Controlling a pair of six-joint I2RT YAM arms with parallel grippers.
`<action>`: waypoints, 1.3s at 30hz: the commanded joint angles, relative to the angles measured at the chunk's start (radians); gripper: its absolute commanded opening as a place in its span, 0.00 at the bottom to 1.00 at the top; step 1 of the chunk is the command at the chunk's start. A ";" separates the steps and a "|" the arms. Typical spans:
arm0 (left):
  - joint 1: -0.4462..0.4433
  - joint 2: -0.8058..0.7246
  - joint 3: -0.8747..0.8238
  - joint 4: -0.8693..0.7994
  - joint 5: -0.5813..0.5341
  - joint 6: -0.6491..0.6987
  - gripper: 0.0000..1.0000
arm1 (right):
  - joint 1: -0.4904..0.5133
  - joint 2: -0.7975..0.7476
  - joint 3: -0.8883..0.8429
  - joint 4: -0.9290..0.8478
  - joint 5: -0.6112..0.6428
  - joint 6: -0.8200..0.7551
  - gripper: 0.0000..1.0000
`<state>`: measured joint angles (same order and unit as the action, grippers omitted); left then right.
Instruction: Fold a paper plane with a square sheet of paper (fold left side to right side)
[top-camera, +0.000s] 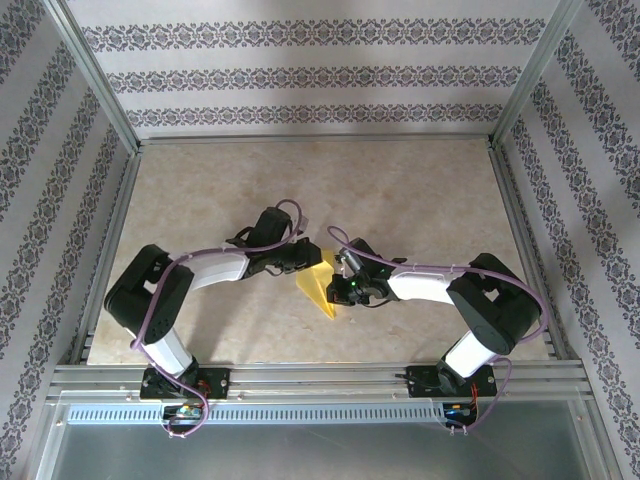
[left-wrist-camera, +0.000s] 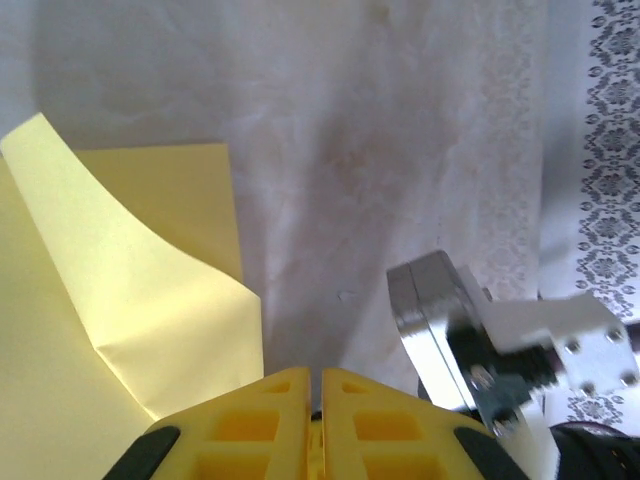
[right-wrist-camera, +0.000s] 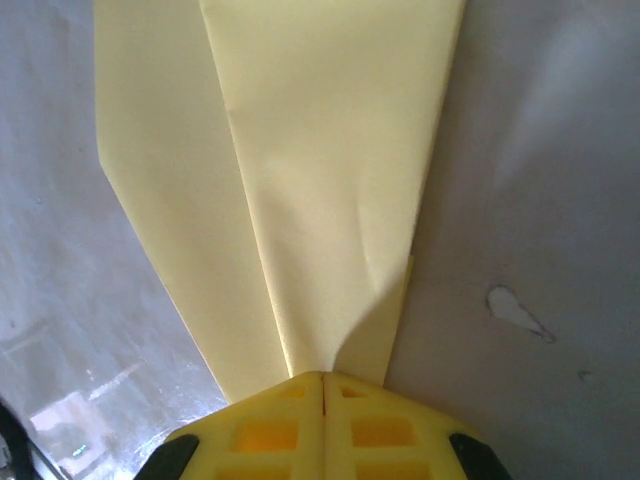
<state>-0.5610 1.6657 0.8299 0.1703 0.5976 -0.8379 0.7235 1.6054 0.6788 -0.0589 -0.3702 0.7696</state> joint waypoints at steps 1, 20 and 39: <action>-0.009 -0.021 -0.054 0.037 0.004 -0.037 0.11 | 0.001 0.050 -0.027 -0.232 0.158 -0.044 0.00; -0.061 0.157 -0.029 0.194 0.035 -0.110 0.08 | 0.028 0.082 0.014 -0.281 0.197 -0.065 0.00; 0.001 0.242 0.000 0.113 -0.026 -0.054 0.08 | 0.036 0.089 0.023 -0.354 0.234 -0.096 0.00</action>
<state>-0.5976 1.8759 0.8211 0.3225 0.6243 -0.9367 0.7574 1.6241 0.7589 -0.2016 -0.2733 0.6994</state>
